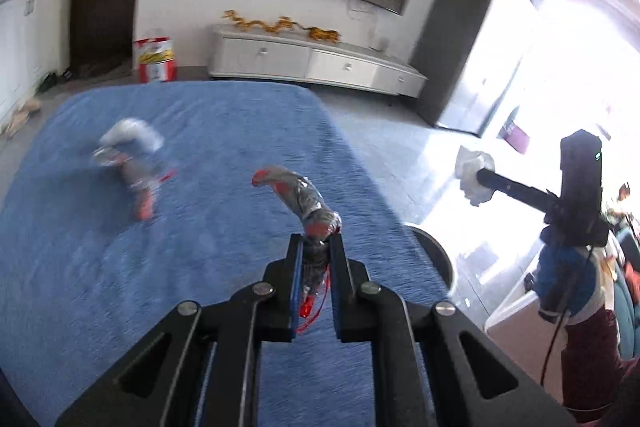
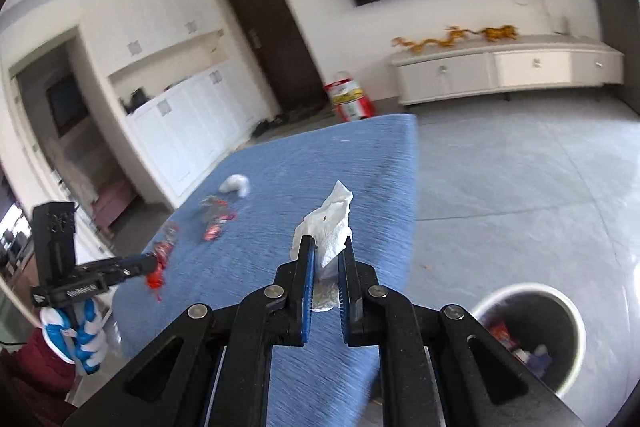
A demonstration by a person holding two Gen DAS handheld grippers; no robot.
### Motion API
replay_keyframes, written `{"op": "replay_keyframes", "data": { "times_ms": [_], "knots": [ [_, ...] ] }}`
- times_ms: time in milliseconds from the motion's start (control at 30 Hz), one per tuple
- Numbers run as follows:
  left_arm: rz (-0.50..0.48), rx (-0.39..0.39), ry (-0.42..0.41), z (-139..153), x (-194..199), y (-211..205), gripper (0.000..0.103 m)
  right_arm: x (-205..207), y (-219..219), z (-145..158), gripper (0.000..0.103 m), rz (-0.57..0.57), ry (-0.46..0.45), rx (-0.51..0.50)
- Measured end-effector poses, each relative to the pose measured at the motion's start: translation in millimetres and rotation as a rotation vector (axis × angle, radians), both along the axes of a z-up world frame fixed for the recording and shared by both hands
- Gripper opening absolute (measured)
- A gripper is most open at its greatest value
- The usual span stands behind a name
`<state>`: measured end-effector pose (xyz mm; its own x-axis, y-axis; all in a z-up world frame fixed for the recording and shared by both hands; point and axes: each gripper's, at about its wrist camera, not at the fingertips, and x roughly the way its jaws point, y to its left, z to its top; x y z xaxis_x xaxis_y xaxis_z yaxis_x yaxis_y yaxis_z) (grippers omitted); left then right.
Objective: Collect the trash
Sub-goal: 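Carry both bags over the white bin and open both grippers, then return both tools to the remaining bags on the ottoman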
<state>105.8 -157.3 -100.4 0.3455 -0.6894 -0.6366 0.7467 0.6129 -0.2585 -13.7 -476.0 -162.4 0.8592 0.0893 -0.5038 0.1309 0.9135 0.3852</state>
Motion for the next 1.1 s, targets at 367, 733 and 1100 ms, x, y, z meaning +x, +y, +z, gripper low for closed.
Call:
{"op": "replay_keyframes", "data": {
  "times_ms": [367, 733, 1100],
  "knots": [
    [-0.276, 0.131, 0.061, -21.1, -40.6, -171.7, 0.011, -65.3, -90.7, -69.7, 0.011, -0.247, 0.092, 0.097],
    [-0.369, 0.209, 0.203, -78.2, -39.8, -305.0, 0.012, -64.1, -143.4, -134.6, 0.014, -0.339, 0.198, 0.181],
    [-0.357, 0.210, 0.313, -117.5, -24.1, -350.8, 0.014, -55.6, -158.5, -167.3, 0.021, -0.381, 0.279, 0.163]
  ]
}}
